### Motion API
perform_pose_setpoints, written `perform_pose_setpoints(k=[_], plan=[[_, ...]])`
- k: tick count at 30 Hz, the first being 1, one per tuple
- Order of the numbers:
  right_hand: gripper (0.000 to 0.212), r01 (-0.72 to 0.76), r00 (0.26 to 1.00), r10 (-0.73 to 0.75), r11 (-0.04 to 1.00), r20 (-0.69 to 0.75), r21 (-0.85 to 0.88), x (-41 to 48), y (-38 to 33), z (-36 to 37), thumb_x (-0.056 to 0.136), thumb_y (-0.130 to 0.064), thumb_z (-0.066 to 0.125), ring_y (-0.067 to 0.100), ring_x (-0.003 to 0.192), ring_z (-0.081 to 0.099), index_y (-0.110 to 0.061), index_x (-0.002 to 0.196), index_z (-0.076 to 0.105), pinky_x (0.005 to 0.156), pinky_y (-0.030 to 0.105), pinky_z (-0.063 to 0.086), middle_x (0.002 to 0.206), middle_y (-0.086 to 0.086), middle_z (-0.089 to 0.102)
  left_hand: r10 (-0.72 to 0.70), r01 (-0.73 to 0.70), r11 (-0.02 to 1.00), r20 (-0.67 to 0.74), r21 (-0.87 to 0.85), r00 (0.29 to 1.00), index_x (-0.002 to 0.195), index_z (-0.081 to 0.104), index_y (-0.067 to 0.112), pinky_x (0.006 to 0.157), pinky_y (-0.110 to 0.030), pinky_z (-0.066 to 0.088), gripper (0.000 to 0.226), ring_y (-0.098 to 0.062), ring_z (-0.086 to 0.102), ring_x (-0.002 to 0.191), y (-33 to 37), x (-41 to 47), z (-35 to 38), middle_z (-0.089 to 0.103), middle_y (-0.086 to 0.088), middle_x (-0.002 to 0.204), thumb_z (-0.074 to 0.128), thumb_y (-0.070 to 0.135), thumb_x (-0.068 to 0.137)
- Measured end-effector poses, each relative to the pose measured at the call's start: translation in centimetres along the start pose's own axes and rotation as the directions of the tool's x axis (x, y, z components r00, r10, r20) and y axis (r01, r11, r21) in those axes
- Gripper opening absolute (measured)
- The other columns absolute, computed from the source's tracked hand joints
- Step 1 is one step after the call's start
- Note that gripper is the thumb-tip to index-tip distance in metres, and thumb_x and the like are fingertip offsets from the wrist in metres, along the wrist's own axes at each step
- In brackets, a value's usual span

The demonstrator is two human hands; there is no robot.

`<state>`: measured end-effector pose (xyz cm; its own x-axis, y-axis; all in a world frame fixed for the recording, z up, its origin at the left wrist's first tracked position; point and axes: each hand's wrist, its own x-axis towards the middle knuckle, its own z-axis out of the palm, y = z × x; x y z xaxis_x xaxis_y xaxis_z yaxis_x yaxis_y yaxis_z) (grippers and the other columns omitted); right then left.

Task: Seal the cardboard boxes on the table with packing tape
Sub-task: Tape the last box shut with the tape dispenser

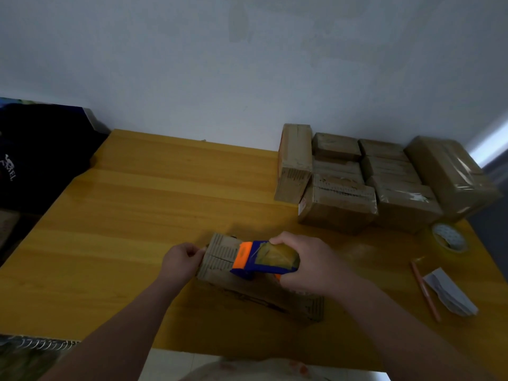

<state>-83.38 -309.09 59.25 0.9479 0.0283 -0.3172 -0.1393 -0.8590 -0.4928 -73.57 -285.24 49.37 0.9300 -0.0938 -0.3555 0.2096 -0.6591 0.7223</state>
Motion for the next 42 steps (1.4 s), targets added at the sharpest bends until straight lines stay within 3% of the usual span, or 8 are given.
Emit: perform_pose_setpoints(k=[7,10,13,21,24,27,37,42], plan=[[0.068,0.001,1.0,-0.001,1.0,-0.018,0.027,0.0,0.2,0.2,0.073,-0.03,0.074,0.011,0.084,0.057,-0.038,0.133,0.043,0.074,0.036,0.056,0.114,-0.005,0.051,-0.009,-0.017,0.947,0.079,0.321,0.997,0.103,0.067,0.011,0.078,-0.035,0.049,0.023,-0.027,0.062,0.093,-0.5,0.0,-0.5,0.067,-0.01,0.101,0.053,0.028,0.097],[0.069,0.004,0.999,-0.003,1.0,-0.035,0.011,0.1,0.4,0.3,0.072,-0.032,0.074,0.01,0.091,0.055,-0.04,0.133,0.043,0.076,0.034,0.053,0.116,-0.005,0.052,0.039,-0.038,0.999,-0.091,0.012,0.995,0.115,0.067,0.008,0.091,-0.04,0.048,0.025,-0.028,0.06,0.106,0.0,-1.0,-0.5,0.067,-0.01,0.114,0.05,0.018,0.099],[0.069,-0.003,0.999,0.004,1.0,-0.039,0.013,0.2,0.6,0.5,0.071,-0.034,0.074,0.01,0.091,0.055,-0.04,0.132,0.044,0.076,0.033,0.052,0.115,-0.006,0.053,0.035,-0.01,0.949,0.074,-0.316,0.997,0.139,0.049,0.012,0.094,-0.032,0.041,0.042,-0.016,0.048,0.12,1.3,-2.7,-0.2,0.052,-0.003,0.138,0.049,0.01,0.097],[0.068,-0.015,0.999,0.016,1.0,-0.031,0.022,0.5,0.6,0.6,0.072,-0.036,0.073,0.011,0.093,0.053,-0.042,0.132,0.042,0.071,0.028,0.047,0.115,-0.008,0.05,0.138,-0.239,0.926,0.328,0.293,0.934,0.151,-0.017,0.014,0.105,-0.037,0.034,0.117,-0.025,0.028,0.141,1.7,-2.8,-0.2,0.02,-0.007,0.158,0.068,0.053,0.08],[0.068,-0.005,1.0,0.005,1.0,-0.025,0.025,0.5,0.8,0.5,0.072,-0.036,0.074,0.011,0.094,0.051,-0.043,0.131,0.042,0.068,0.024,0.042,0.115,-0.009,0.048,0.301,-0.463,0.656,0.357,0.596,0.884,0.146,-0.026,0.019,0.117,-0.046,0.001,0.129,-0.016,-0.023,0.142,2.1,-2.9,0.7,-0.025,0.005,0.155,0.013,0.1,0.054],[0.069,0.012,1.0,-0.011,0.998,-0.012,0.054,0.2,1.4,0.1,0.073,-0.036,0.074,0.012,0.096,0.05,-0.044,0.132,0.04,0.07,0.025,0.042,0.116,-0.009,0.046,0.311,-0.521,0.571,0.421,0.634,0.852,0.149,-0.021,0.022,0.115,-0.044,-0.007,0.135,-0.012,-0.031,0.136,2.1,-2.8,1.8,-0.034,0.01,0.146,-0.018,0.098,0.038],[0.072,0.038,0.998,-0.043,0.992,0.042,0.121,-4.1,7.3,-2.0,0.072,-0.034,0.077,0.004,0.094,0.054,-0.045,0.133,0.041,0.069,0.018,0.049,0.118,-0.011,0.047,0.264,-0.488,0.489,0.411,0.723,0.873,0.142,-0.028,0.021,0.117,-0.047,-0.003,0.121,-0.01,-0.027,0.138,2.0,-2.8,1.9,-0.034,0.008,0.147,-0.018,0.096,0.047],[0.072,0.041,0.997,-0.046,0.996,0.058,0.075,-5.3,9.6,-1.9,0.069,-0.045,0.073,0.01,0.103,0.052,-0.052,0.13,0.035,0.081,0.031,0.054,0.126,-0.009,0.047,0.271,-0.487,0.483,0.405,0.727,0.873,0.139,-0.029,0.019,0.117,-0.049,-0.003,0.119,-0.012,-0.025,0.138,2.6,-3.2,2.1,-0.03,0.007,0.149,-0.021,0.095,0.047]])
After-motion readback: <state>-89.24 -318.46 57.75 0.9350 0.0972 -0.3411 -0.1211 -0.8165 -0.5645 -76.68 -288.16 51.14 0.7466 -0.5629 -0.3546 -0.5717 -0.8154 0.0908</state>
